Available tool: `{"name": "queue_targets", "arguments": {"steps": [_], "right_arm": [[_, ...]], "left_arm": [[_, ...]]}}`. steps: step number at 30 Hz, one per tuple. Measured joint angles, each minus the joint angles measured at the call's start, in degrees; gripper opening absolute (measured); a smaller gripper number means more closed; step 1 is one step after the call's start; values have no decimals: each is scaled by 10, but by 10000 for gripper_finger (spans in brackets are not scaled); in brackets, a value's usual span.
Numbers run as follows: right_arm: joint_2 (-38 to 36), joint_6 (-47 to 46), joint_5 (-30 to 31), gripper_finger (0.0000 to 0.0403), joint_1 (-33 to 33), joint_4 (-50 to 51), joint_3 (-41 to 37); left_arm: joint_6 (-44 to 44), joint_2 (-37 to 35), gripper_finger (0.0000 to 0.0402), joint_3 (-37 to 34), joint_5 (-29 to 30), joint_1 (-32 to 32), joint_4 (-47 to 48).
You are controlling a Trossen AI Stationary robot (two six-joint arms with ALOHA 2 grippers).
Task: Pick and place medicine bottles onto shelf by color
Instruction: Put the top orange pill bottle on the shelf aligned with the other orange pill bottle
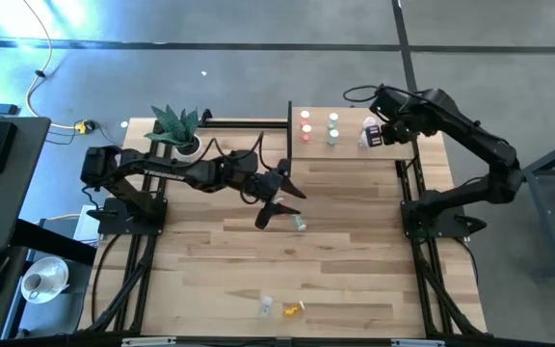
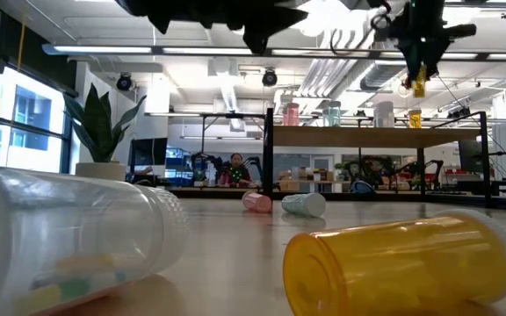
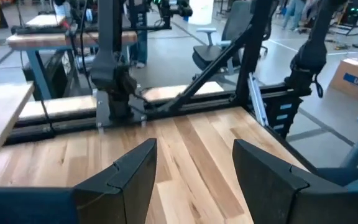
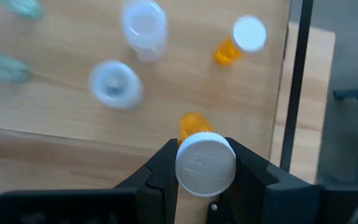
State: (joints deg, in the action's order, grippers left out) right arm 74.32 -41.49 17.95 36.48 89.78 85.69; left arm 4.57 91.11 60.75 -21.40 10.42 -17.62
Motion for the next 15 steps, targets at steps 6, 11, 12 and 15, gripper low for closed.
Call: {"name": "queue_targets", "arguments": {"steps": [6,11,12,15], "right_arm": [[-16,41,-33,93,49,-52,-78],[-28,65,-77,93,83,-123,-119],[-29,65,-80,93,91,-123,-124],[-29,66,-92,93,112,-117,-139]], "left_arm": [[6,0,199,0,0,-8,-1],[6,0,199,0,2,-8,-1],[6,0,199,0,2,-7,-1],[6,0,199,0,2,-7,-1]]}}
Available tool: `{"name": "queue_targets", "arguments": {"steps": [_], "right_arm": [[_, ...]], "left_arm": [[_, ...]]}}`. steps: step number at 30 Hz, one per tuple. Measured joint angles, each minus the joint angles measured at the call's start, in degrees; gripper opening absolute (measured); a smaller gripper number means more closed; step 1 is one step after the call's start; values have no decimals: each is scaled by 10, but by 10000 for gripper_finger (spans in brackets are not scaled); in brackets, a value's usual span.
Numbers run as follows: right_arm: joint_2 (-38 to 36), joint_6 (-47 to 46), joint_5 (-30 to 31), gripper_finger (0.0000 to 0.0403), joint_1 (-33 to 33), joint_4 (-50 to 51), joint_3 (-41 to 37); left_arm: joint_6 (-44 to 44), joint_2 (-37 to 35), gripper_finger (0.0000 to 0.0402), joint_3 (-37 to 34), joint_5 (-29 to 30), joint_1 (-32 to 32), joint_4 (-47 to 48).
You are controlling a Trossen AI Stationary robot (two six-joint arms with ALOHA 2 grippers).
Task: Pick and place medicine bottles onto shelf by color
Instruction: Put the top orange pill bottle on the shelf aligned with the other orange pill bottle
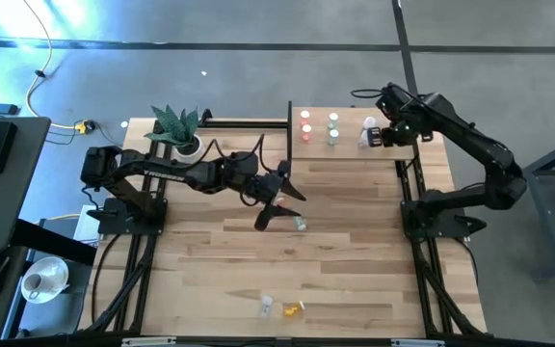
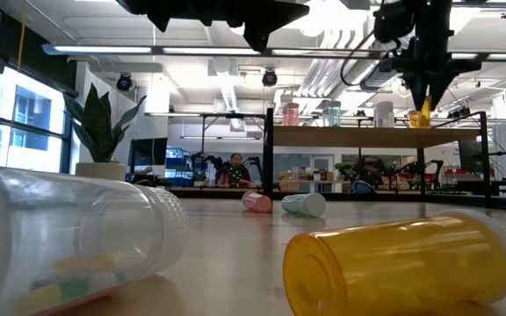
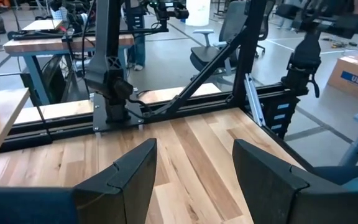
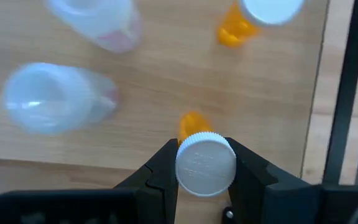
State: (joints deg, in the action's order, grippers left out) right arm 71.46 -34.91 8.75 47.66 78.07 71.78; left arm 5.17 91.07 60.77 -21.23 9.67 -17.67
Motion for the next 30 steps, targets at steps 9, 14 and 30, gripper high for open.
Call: {"name": "queue_targets", "arguments": {"steps": [9,14,30], "right_arm": [[0,0,-3,93,35,-9,-5],[0,4,1,93,50,-9,-5],[16,24,1,93,52,-16,-5]], "left_arm": [[0,0,199,0,0,0,3],[-3,0,199,0,0,0,3],[-4,0,199,0,0,0,3]]}}
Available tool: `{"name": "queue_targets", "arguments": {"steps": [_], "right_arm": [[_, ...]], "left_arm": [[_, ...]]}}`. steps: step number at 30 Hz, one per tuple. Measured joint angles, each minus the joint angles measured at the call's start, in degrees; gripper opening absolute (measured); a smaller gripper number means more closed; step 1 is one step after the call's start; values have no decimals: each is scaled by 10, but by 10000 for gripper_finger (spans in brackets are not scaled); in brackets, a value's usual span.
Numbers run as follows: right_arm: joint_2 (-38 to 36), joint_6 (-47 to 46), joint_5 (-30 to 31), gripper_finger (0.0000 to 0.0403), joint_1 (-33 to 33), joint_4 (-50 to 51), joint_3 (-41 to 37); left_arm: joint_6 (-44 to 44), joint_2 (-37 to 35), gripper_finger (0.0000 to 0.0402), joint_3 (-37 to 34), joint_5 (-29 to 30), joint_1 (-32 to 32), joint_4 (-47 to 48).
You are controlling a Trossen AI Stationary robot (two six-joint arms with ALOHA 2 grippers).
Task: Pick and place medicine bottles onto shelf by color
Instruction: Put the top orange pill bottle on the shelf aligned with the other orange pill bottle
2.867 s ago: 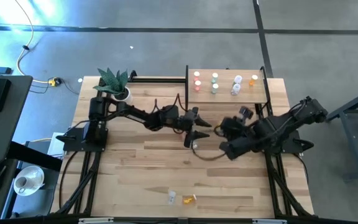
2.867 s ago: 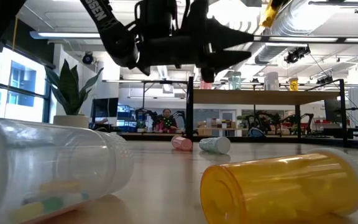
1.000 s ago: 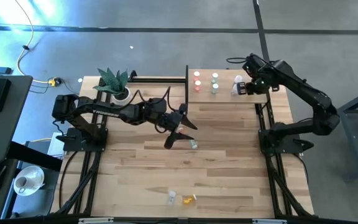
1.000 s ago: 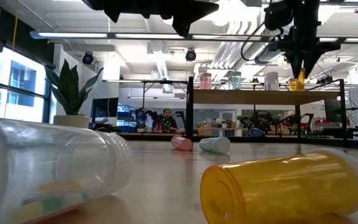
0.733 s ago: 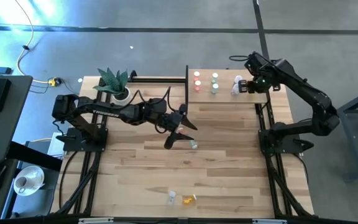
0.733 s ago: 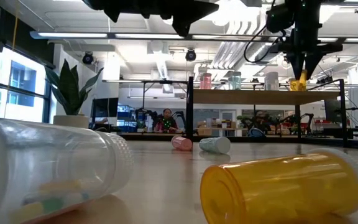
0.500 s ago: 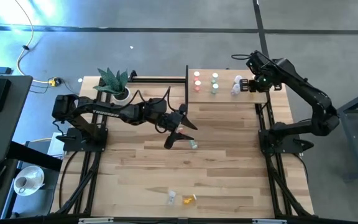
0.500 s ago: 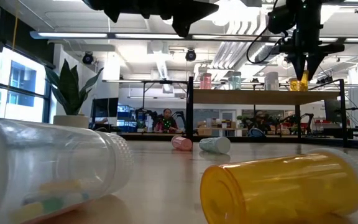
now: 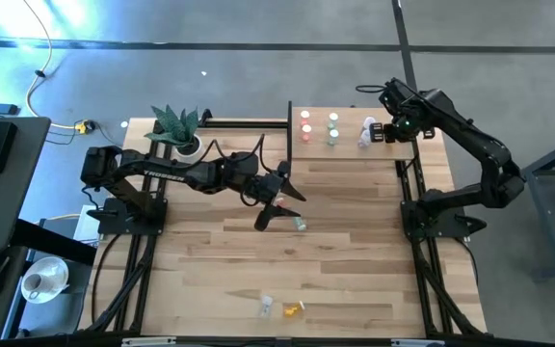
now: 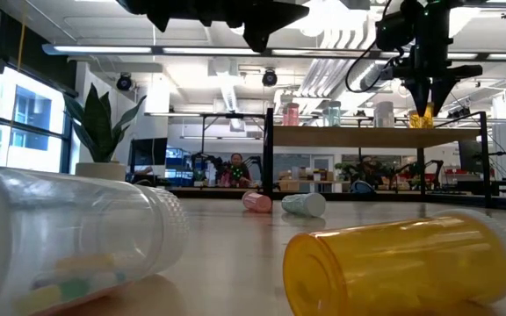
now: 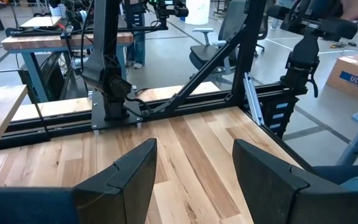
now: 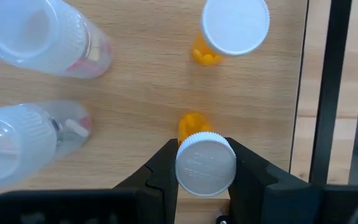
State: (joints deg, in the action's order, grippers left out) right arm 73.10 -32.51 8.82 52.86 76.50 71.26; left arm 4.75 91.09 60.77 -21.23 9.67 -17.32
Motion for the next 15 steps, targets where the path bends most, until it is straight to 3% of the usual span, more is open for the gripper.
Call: {"name": "queue_targets", "arguments": {"steps": [5,15], "right_arm": [[0,0,11,98,0,-1,0],[0,5,19,162,0,-1,0]], "left_arm": [[0,0,199,0,0,0,0],[0,0,199,0,0,0,0]]}}
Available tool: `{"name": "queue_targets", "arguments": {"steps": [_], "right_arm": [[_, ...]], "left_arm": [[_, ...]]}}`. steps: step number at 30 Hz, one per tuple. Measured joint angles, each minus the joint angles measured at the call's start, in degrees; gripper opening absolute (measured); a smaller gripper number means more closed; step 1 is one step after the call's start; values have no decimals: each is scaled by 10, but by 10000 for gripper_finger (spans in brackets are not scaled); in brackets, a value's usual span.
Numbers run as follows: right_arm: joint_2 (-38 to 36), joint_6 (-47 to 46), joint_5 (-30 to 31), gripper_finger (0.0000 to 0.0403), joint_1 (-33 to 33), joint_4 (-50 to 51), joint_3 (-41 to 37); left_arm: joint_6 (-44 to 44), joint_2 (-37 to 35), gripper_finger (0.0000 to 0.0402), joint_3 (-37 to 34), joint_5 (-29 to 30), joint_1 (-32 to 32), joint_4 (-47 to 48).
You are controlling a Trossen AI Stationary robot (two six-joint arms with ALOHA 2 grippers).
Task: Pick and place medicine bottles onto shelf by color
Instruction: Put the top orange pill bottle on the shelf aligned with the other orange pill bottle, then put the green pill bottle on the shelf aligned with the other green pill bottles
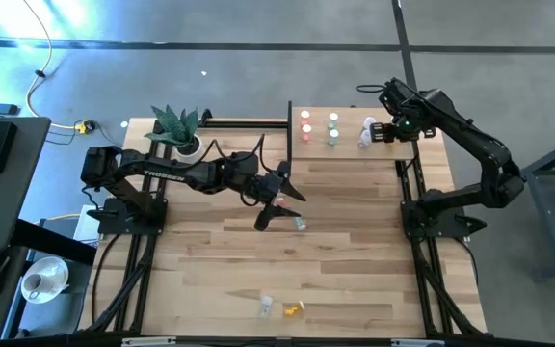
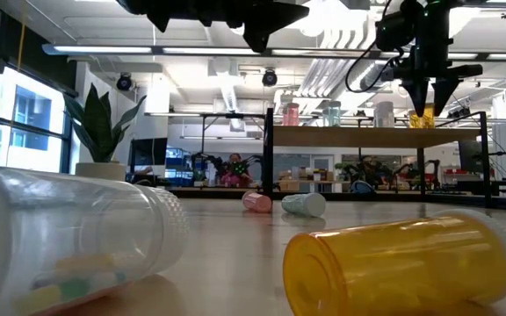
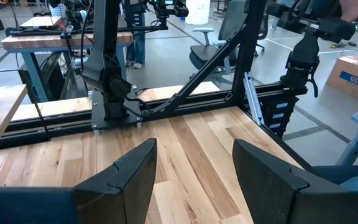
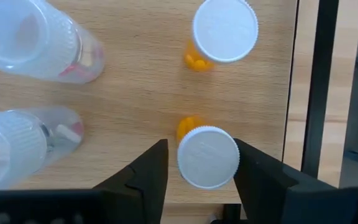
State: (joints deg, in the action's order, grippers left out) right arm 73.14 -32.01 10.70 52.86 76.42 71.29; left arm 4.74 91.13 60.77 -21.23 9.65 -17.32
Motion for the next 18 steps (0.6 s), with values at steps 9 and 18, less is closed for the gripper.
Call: {"name": "queue_targets", "arguments": {"steps": [9,18], "right_arm": [[0,23,0,165,0,2,19],[-17,24,1,165,-1,38,67]], "left_arm": [[0,0,199,0,0,0,0],[1,0,199,0,34,1,8]]}}
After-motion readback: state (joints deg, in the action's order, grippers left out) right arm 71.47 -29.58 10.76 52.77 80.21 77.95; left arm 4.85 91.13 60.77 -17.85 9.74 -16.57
